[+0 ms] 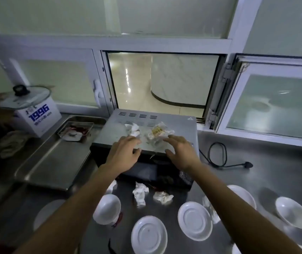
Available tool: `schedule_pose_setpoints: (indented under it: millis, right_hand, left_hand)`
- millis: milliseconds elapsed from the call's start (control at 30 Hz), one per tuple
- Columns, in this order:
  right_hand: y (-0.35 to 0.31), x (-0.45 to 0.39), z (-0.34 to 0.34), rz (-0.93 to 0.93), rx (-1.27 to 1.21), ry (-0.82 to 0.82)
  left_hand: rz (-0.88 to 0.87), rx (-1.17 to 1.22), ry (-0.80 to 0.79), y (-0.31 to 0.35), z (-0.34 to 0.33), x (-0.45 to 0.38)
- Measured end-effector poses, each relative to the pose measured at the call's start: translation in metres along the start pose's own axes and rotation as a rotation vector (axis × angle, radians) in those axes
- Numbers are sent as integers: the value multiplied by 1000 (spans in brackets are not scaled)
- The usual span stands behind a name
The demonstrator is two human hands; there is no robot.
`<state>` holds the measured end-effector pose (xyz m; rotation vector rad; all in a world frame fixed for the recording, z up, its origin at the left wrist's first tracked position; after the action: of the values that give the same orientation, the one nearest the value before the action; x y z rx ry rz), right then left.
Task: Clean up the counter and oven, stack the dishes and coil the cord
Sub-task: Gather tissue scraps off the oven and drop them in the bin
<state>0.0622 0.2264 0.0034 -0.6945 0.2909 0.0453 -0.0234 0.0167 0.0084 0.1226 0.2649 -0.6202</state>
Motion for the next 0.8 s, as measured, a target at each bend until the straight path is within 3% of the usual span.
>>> schedule_pose_setpoints:
  millis: [300,800]
  right_hand:
    - [15,-47,-23,-20,181,-25]
    - [26,-87,-40,13,246,-9]
  left_hand:
    - [3,-7,-15,-34,-19,-48]
    - [-79,-7,-113,-56,-38,-95]
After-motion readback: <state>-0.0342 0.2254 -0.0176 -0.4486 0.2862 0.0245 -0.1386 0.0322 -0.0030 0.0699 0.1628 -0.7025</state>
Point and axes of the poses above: each hand's wrist, its own x-axis away from the middle knuckle, its own z-axis out of the back of the hand, y = z × x, the point moved 3 cm from there along -x, towards the middle knuckle, and after that the axes turned 15 degrees about -x, right-handed, at the moved point
